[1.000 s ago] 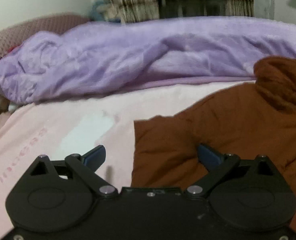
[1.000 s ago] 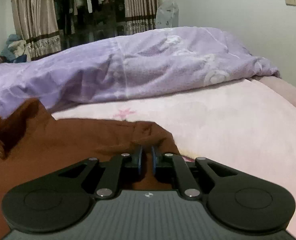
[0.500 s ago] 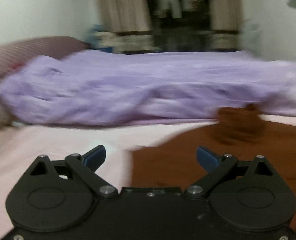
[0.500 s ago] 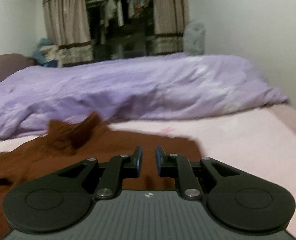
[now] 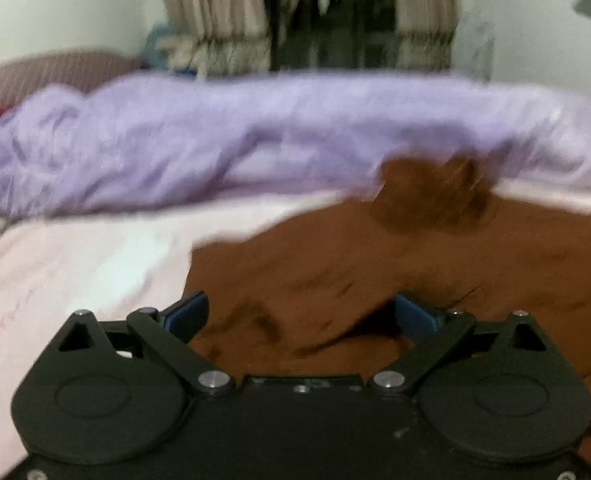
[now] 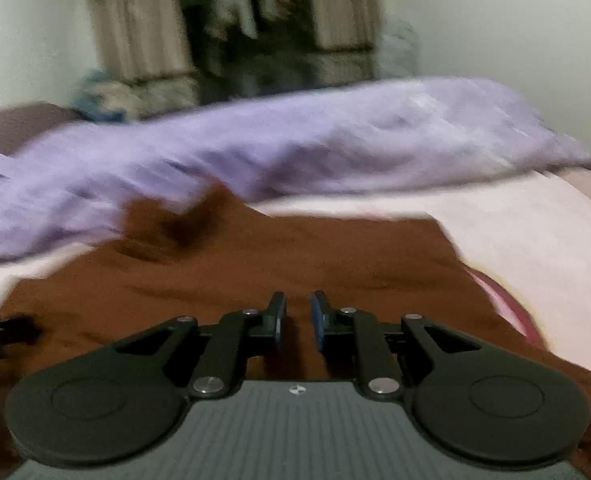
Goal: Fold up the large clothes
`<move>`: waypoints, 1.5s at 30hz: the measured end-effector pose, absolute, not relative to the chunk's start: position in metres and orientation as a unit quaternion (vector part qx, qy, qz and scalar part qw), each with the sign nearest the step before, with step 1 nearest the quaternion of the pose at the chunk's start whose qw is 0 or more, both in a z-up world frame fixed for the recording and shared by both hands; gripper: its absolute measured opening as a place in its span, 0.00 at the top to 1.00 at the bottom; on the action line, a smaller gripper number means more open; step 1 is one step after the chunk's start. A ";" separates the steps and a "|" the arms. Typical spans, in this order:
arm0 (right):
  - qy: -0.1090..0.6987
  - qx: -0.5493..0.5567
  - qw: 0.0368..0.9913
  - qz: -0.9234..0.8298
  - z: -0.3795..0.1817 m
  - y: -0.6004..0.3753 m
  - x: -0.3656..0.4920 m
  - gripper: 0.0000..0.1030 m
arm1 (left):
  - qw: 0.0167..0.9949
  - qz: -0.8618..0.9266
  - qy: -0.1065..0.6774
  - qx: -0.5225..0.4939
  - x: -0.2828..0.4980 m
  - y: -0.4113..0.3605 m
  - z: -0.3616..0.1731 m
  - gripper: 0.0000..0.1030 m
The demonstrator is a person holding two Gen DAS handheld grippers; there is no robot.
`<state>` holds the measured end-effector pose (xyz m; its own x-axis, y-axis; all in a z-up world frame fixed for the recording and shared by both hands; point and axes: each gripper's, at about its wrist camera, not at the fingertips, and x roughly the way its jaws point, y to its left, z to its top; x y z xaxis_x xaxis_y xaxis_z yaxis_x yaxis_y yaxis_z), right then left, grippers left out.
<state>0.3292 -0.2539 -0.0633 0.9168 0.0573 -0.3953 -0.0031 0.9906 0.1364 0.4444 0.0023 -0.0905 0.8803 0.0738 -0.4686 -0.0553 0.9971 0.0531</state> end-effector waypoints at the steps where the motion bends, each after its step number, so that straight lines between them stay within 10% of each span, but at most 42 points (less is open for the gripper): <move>1: 0.193 0.060 0.979 0.025 -0.058 -0.245 0.325 0.79 | 0.972 0.019 0.232 0.015 0.442 -0.005 -0.086 0.01; 11: 0.279 0.084 0.955 0.060 -0.091 -0.232 0.353 0.77 | 0.959 0.025 0.250 0.131 0.464 -0.072 -0.139 0.00; 36: 0.206 0.097 0.972 -0.055 -0.070 -0.345 0.338 0.70 | 0.960 0.076 0.270 0.010 0.477 0.042 -0.116 0.00; 39: 0.280 0.117 0.949 -0.089 -0.098 -0.364 0.362 0.49 | 0.950 0.076 0.303 -0.001 0.491 0.047 -0.135 0.00; 45: 0.248 0.123 0.956 -0.097 -0.092 -0.362 0.357 0.56 | 0.952 0.083 0.293 0.018 0.483 0.041 -0.127 0.00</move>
<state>0.3571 -0.3620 -0.0919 0.8581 -0.1236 -0.4984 0.2462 0.9508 0.1880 0.4826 0.0409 -0.1273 0.8140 0.1681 -0.5560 -0.1473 0.9857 0.0823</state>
